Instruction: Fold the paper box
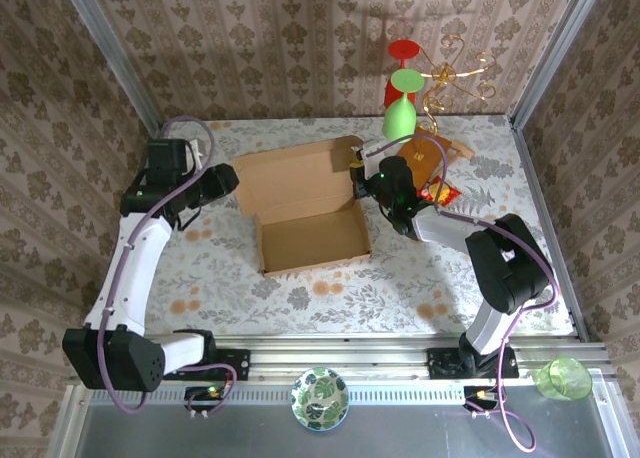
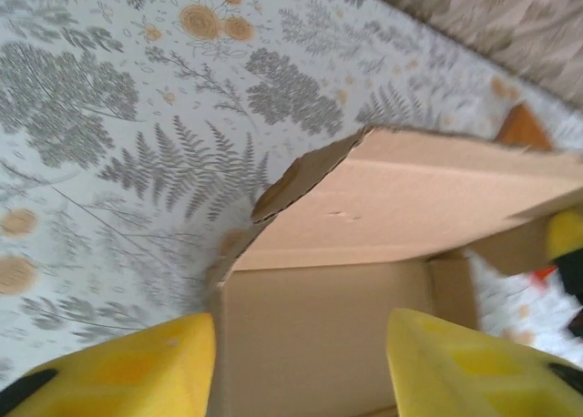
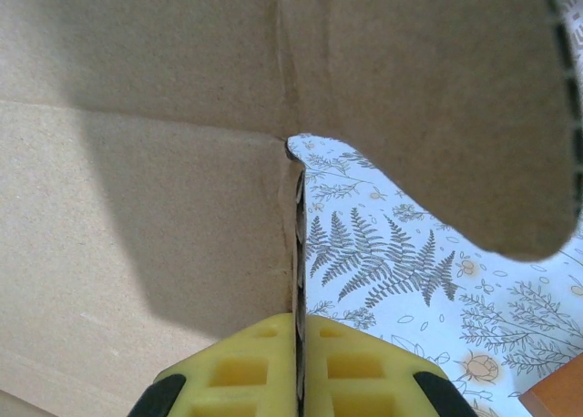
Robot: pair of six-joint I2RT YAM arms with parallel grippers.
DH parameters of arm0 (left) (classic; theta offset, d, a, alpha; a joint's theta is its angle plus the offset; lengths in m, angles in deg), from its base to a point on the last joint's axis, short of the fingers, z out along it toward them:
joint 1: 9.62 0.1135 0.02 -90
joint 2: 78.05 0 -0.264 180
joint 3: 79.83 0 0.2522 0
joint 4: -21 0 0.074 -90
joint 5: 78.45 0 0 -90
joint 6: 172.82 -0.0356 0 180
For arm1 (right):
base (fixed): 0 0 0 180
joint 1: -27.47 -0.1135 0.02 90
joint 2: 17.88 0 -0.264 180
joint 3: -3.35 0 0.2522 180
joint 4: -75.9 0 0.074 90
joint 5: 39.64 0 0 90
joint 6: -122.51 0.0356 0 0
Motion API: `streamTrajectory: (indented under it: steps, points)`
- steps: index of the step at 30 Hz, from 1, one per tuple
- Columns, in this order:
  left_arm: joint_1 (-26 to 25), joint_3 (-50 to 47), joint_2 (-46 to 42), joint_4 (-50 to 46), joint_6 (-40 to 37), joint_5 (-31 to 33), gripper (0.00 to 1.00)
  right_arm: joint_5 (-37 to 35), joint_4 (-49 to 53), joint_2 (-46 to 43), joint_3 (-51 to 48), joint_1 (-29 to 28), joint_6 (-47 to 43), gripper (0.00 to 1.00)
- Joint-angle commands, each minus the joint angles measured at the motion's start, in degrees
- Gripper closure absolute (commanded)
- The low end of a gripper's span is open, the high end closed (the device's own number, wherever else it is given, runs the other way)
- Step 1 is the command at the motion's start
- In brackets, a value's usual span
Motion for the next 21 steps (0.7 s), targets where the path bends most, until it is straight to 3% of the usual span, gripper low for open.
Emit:
streamTrajectory:
  steps: [1,10,13,17,21]
  points:
    - [0.3,0.6,2.5,0.0,-16.4,1.6,0.41,1.2,0.4,0.0,0.9,0.3,-1.9,1.00]
    - [-1.7,6.7,12.6,-0.3,-22.7,0.3,0.38,1.6,1.0,0.7,1.4,0.3,-2.0,1.00]
    - [-2.3,8.0,14.8,-0.1,-22.9,0.9,0.44,1.7,1.0,0.8,1.5,0.3,-1.9,1.00]
    - [-3.7,9.9,16.8,-0.8,-21.3,1.4,0.60,1.3,0.9,1.1,1.6,0.3,-1.5,1.00]
    - [-5.5,10.5,17.6,-2.4,-20.0,3.6,0.63,1.0,0.9,1.4,1.9,0.3,-1.1,1.00]
